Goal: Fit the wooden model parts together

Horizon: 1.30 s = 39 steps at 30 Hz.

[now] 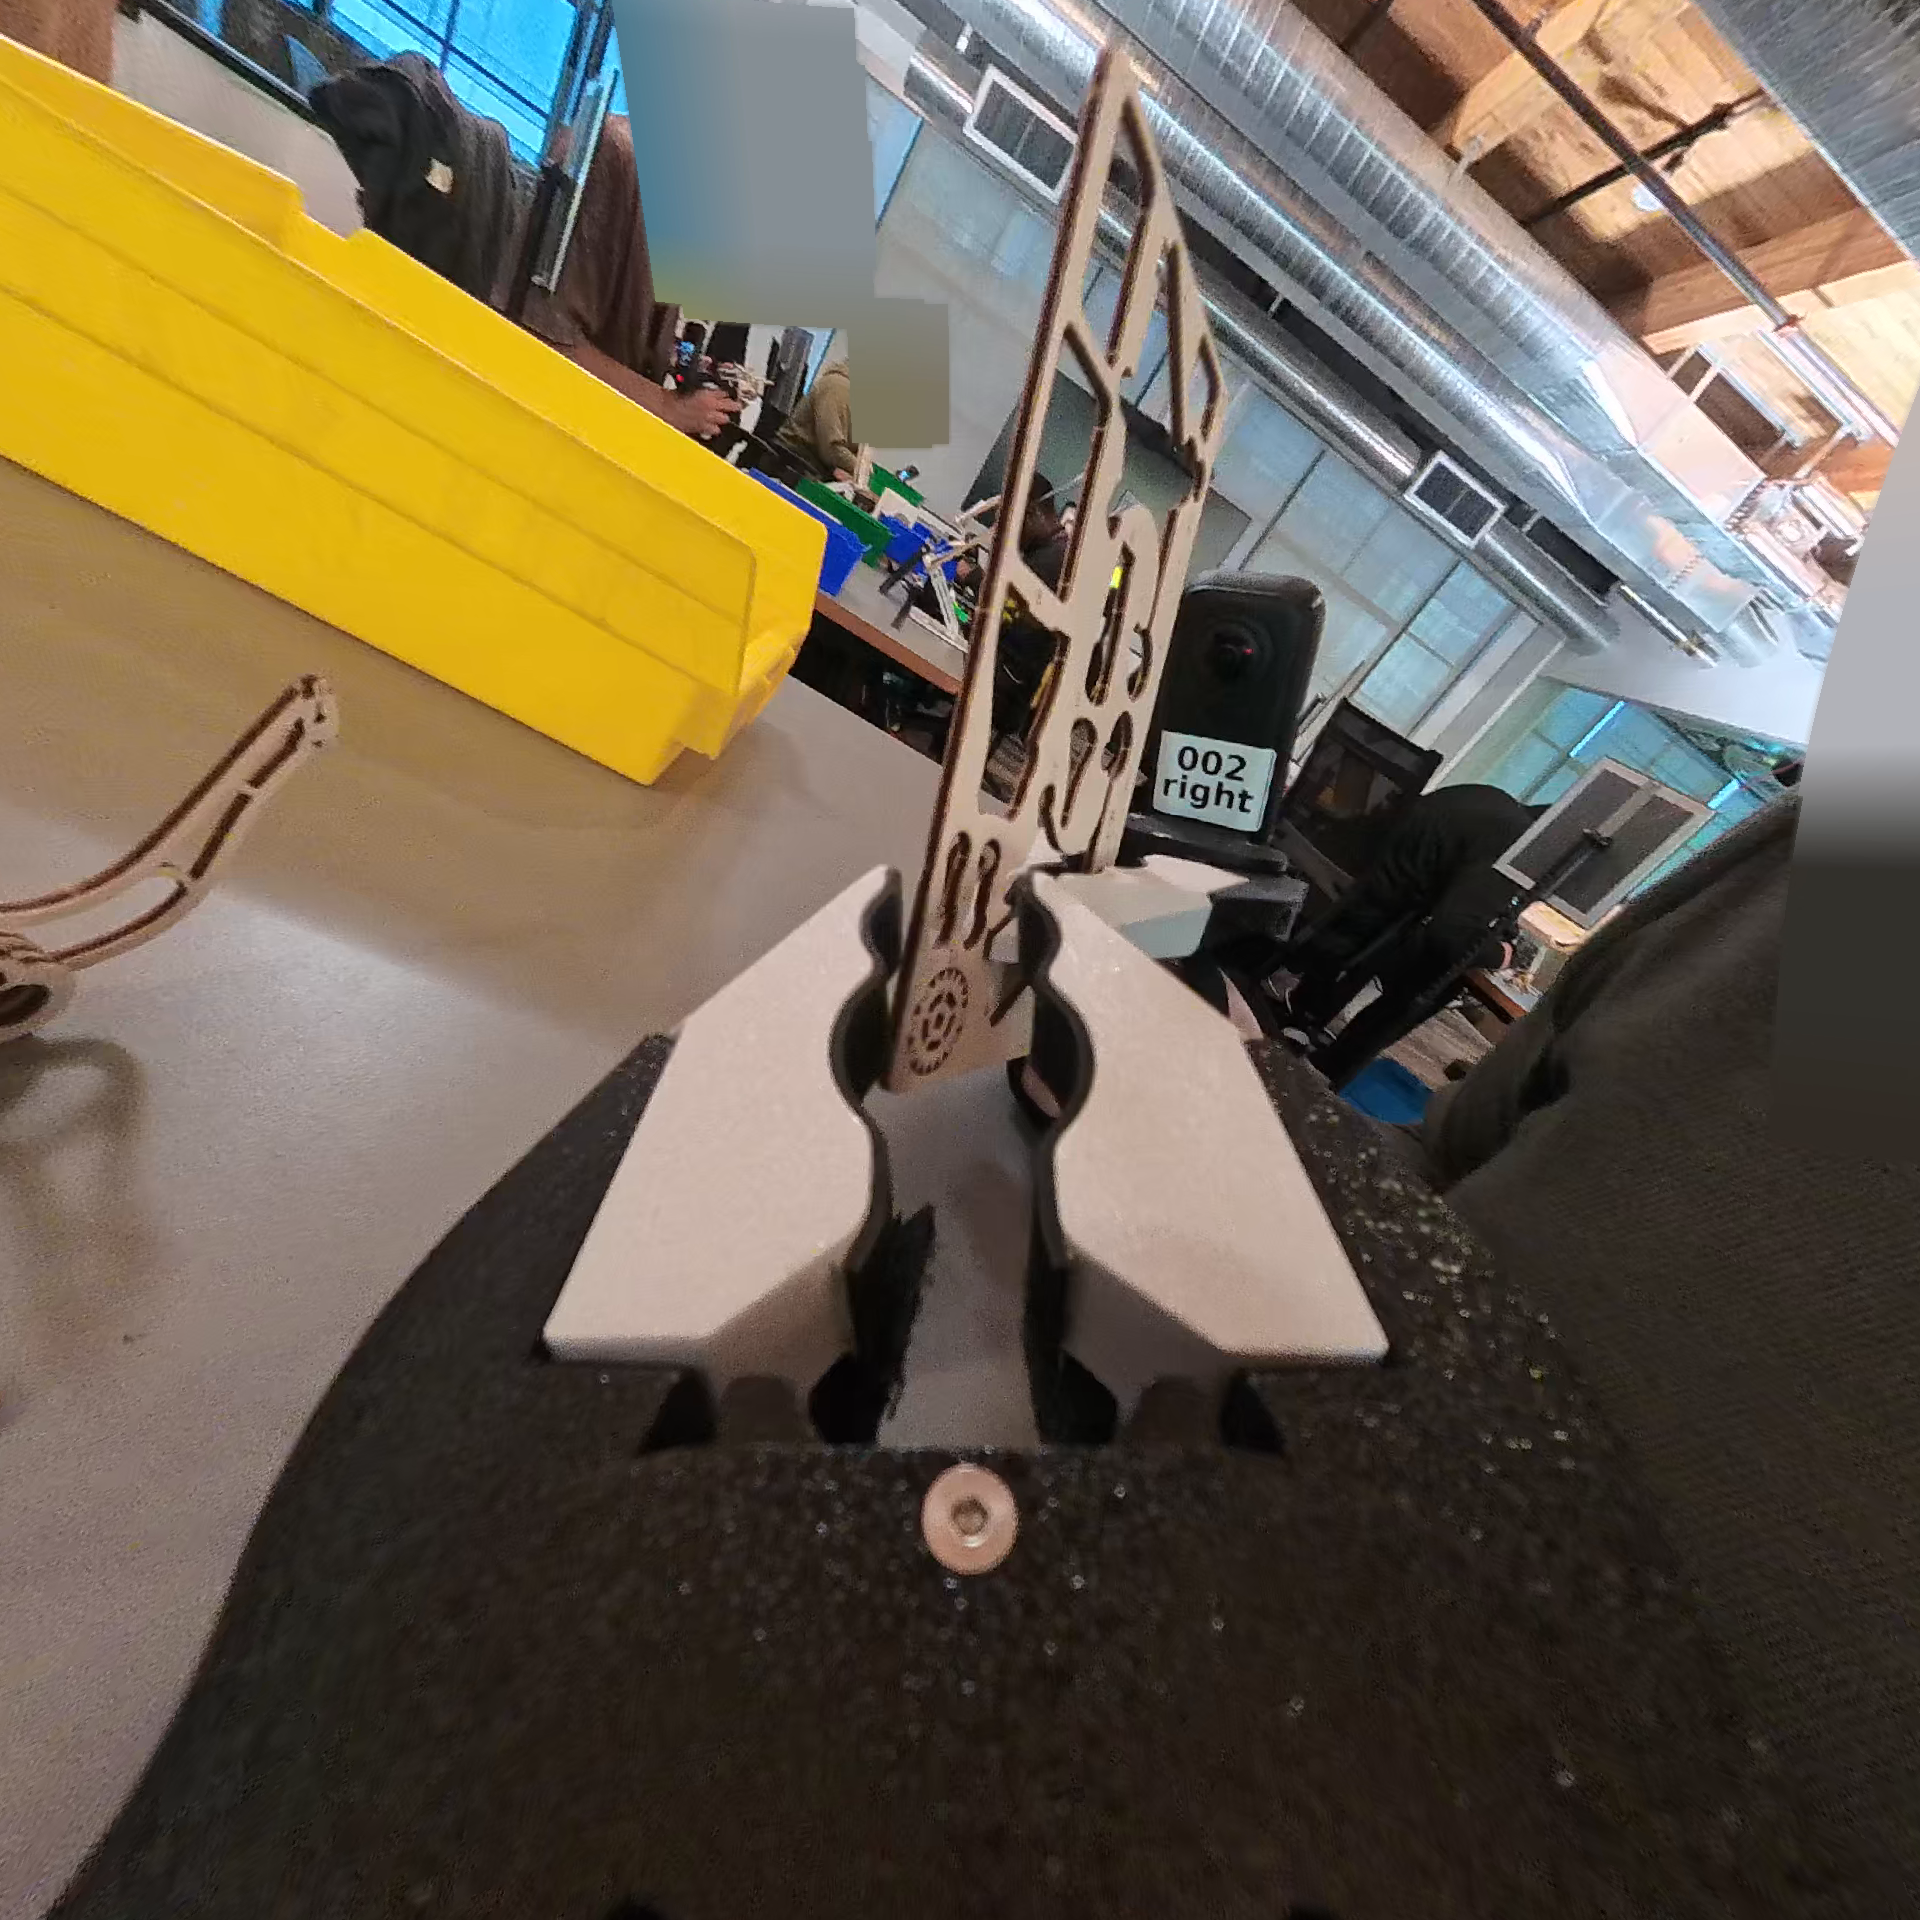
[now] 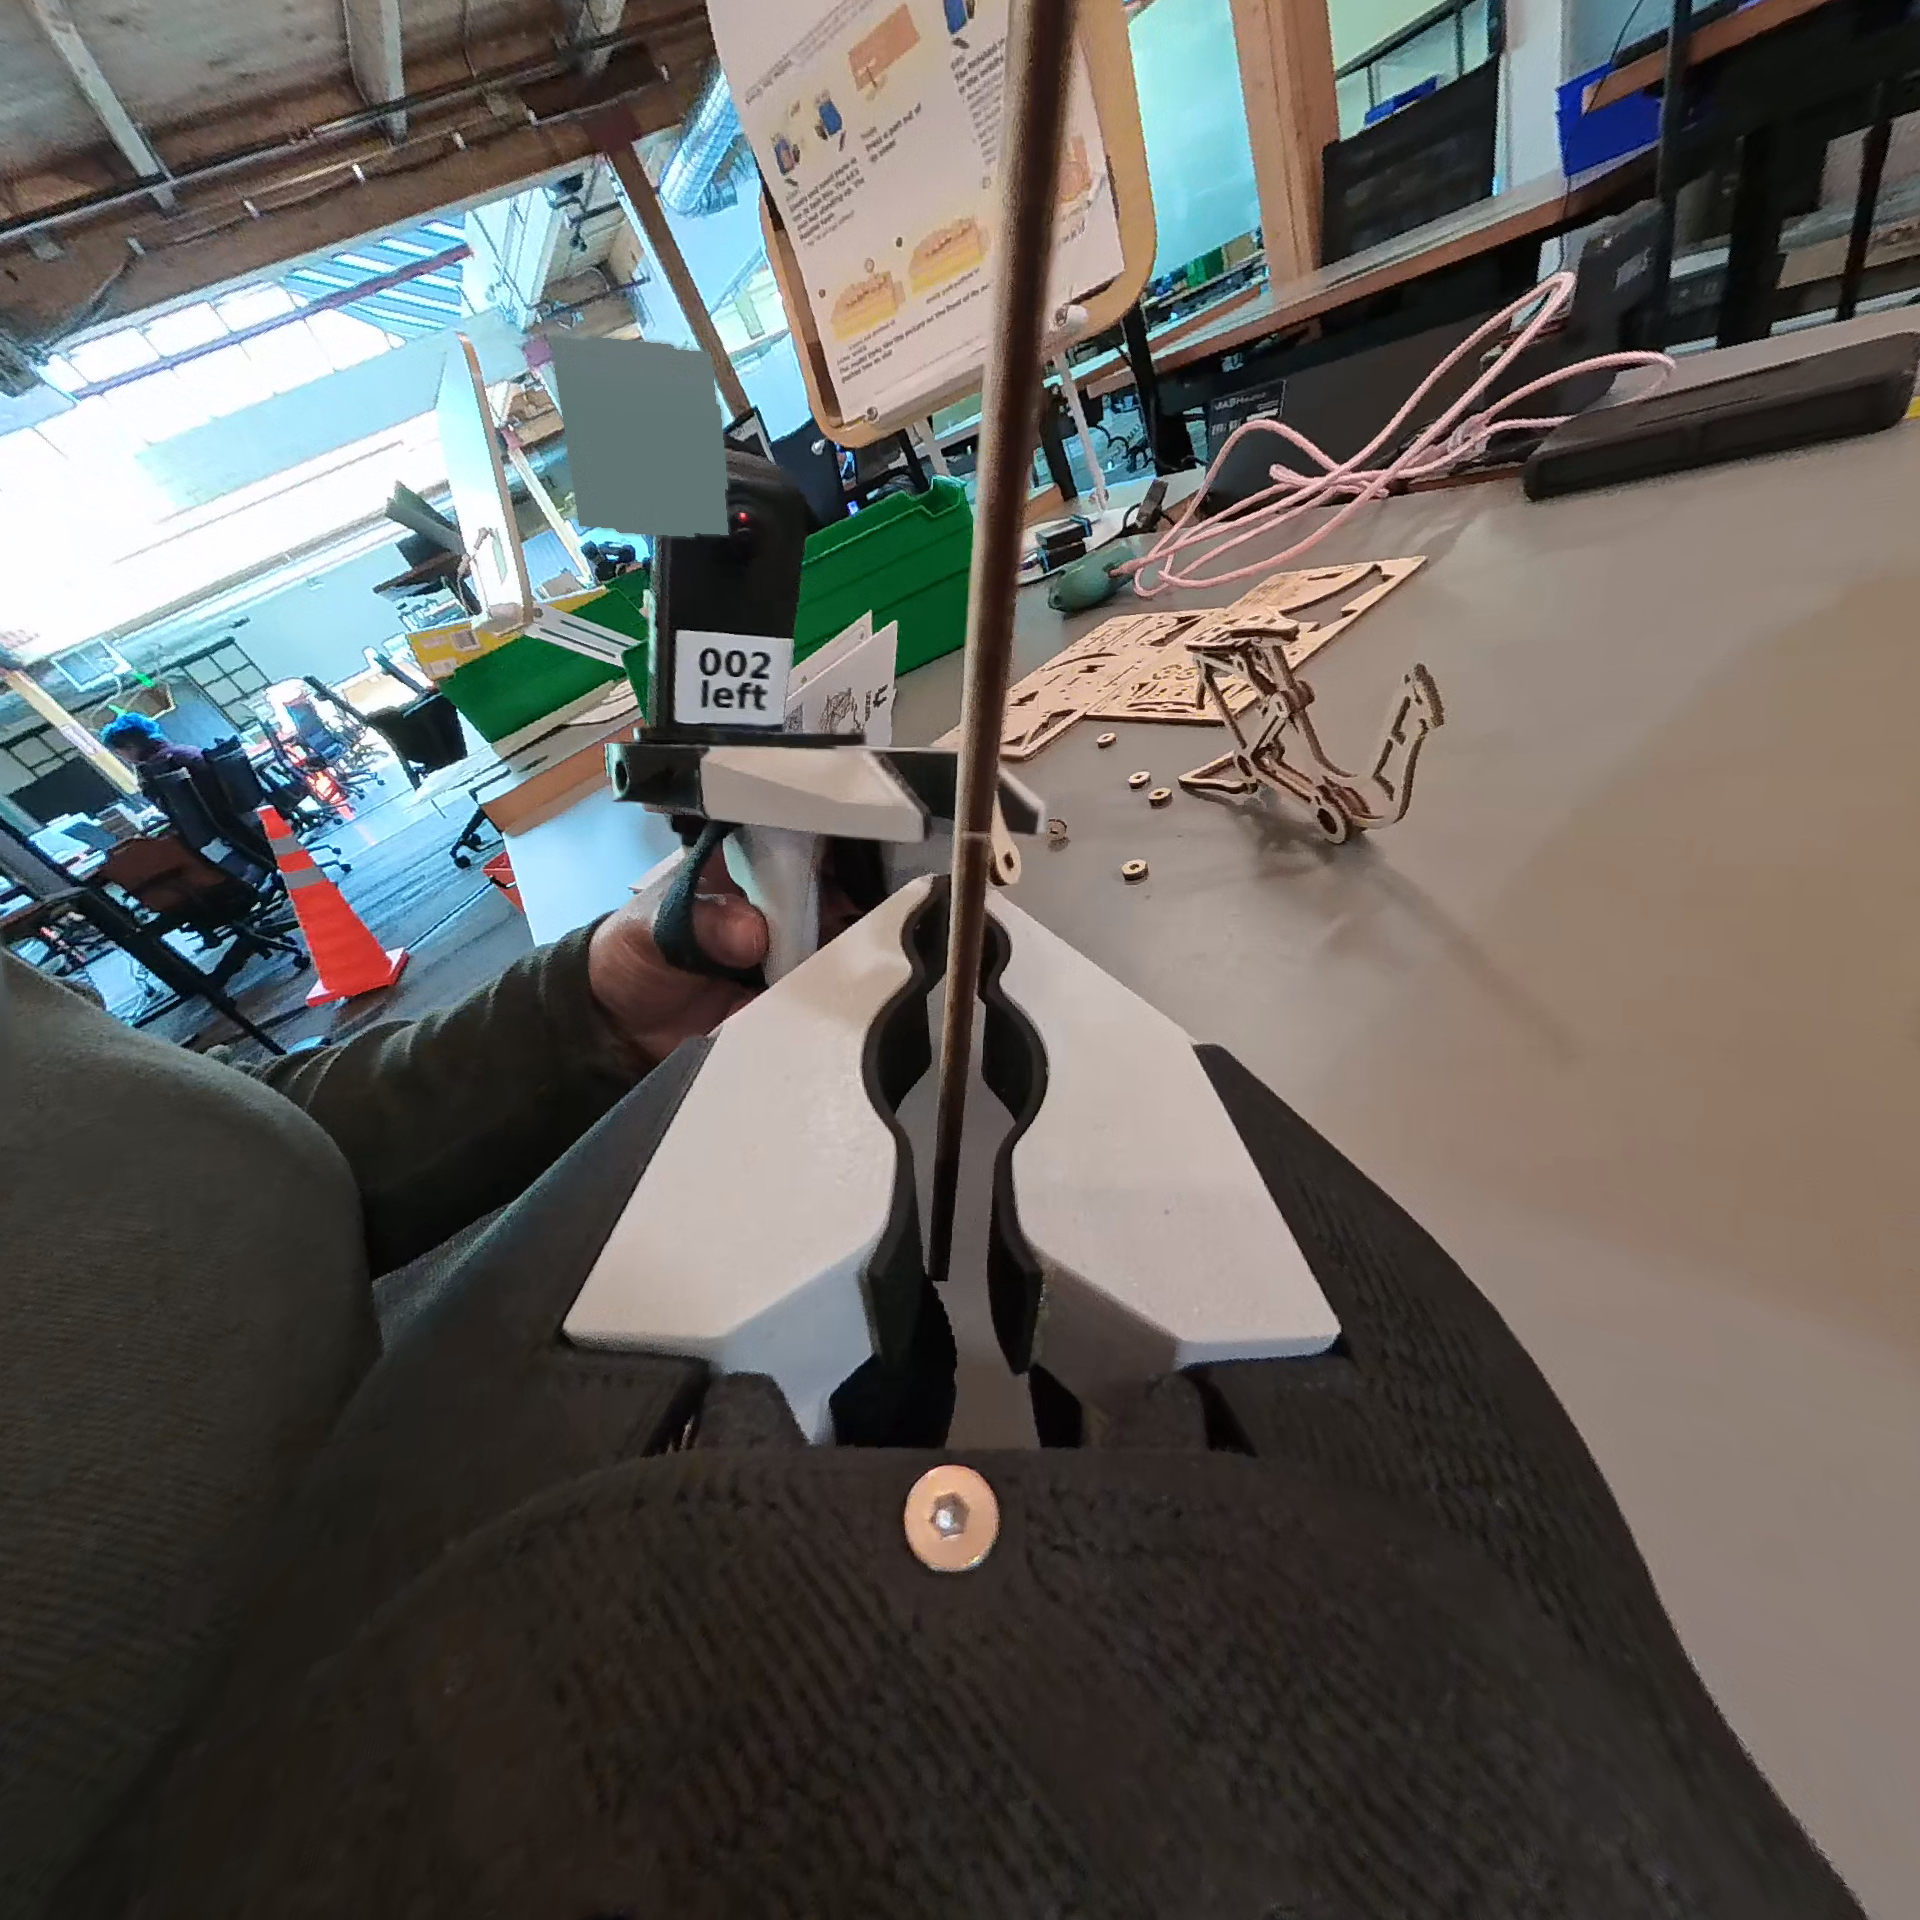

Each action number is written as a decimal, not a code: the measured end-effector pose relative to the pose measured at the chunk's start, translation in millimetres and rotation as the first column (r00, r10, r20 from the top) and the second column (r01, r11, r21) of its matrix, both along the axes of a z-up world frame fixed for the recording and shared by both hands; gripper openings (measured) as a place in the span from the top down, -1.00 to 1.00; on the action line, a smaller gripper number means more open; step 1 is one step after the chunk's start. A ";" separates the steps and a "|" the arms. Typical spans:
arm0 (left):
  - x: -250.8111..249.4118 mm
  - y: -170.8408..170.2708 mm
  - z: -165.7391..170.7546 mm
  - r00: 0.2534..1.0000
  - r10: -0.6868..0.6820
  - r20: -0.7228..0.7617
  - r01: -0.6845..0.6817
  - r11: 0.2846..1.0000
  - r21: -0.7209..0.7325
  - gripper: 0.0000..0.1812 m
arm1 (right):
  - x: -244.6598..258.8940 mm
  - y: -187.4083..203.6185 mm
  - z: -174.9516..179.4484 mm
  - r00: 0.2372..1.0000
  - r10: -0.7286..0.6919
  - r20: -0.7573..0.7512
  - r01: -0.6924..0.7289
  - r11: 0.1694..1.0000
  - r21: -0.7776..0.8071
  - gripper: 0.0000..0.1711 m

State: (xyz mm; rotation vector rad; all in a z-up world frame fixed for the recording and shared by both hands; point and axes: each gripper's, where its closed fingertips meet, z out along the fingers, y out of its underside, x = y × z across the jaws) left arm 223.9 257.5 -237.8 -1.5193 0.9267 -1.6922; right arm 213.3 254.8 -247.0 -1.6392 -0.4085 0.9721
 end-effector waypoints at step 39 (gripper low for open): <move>-11.5 14.0 -2.6 0.981 0.192 -0.034 -0.190 0.980 0.067 0.79 | 18.1 2.0 15.6 0.976 0.006 -0.218 -0.005 1.000 0.004 0.99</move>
